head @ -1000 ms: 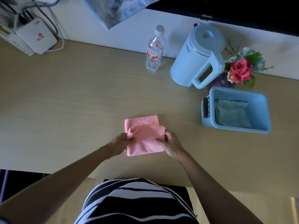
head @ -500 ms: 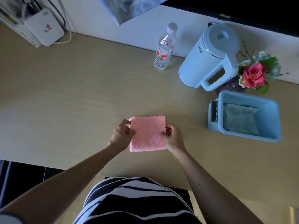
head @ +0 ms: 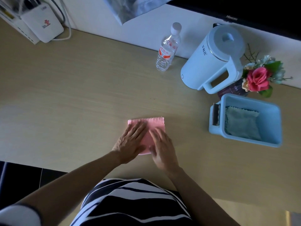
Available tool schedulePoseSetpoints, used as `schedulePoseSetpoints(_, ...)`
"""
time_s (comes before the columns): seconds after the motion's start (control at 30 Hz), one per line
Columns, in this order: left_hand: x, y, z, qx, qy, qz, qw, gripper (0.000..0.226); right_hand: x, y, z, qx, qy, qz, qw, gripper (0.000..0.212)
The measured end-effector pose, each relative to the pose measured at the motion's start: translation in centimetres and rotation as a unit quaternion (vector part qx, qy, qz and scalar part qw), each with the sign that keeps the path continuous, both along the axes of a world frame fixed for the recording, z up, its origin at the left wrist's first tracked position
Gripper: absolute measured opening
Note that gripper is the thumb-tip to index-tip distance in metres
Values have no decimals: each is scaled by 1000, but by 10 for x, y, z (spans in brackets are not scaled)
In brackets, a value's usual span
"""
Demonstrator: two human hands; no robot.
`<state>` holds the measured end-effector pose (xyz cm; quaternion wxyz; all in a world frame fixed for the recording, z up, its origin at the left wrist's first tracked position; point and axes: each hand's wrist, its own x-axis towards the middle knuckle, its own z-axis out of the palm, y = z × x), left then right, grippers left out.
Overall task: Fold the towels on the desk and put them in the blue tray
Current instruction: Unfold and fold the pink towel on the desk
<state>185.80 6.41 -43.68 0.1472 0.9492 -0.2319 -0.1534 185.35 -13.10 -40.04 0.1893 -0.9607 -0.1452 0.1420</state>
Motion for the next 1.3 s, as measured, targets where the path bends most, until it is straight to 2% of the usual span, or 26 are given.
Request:
schedulePoseSetpoints(0.1, -5, 4, -4, 0, 20, 40, 999, 84, -13, -10, -14, -87, 50, 31, 995, 82)
schedulePoseSetpoints(0.17, -5, 4, -4, 6, 23, 67, 997, 89, -16, -15, -16, -115, 64, 33, 991, 85)
schedulePoseSetpoints(0.3, 1, 1, 0, 12, 24, 79, 997, 89, -14, -11, -15, -127, 101, 23, 986, 88)
schedulePoseSetpoints(0.47, 28, -9, 10, 34, -47, 86, 995, 76, -4, -3, -4, -125, 164, 17, 978, 88)
schedulePoseSetpoints(0.57, 46, -17, 25, 52, -48, 94, 993, 74, 1, 0, 11, -103, 162, -7, 981, 85)
schedulePoseSetpoints(0.7, 60, -25, 38, 44, 67, 150, 985, 47, -3, -8, 31, -28, 119, -86, 989, 79)
schedulePoseSetpoints(0.83, 63, -34, 56, -69, 182, 214, 957, 24, -7, -28, 41, 44, 93, -123, 987, 81)
schedulePoseSetpoints(0.9, 61, -40, 75, -141, 206, 242, 938, 20, -4, -37, 55, 113, 82, -151, 979, 84)
schedulePoseSetpoints(0.97, 59, -46, 93, -219, 229, 285, 905, 29, 5, -45, 74, 171, 53, -174, 968, 84)
schedulePoseSetpoints(1.0, 56, -50, 105, -276, 241, 313, 876, 42, 10, -50, 85, 194, 36, -181, 963, 84)
schedulePoseSetpoints(1.07, 53, -61, 129, -408, 255, 380, 790, 67, 20, -62, 102, 254, 32, -209, 944, 87)
schedulePoseSetpoints(1.13, 51, -78, 158, -526, 257, 389, 711, 65, 33, -77, 124, 347, 69, -236, 905, 94)
schedulePoseSetpoints(1.23, 52, -113, 195, -613, 237, 344, 671, 58, 50, -104, 157, 472, 119, -267, 832, 104)
schedulePoseSetpoints(1.3, 55, -139, 209, -641, 223, 338, 652, 57, 57, -130, 176, 520, 105, -274, 802, 104)
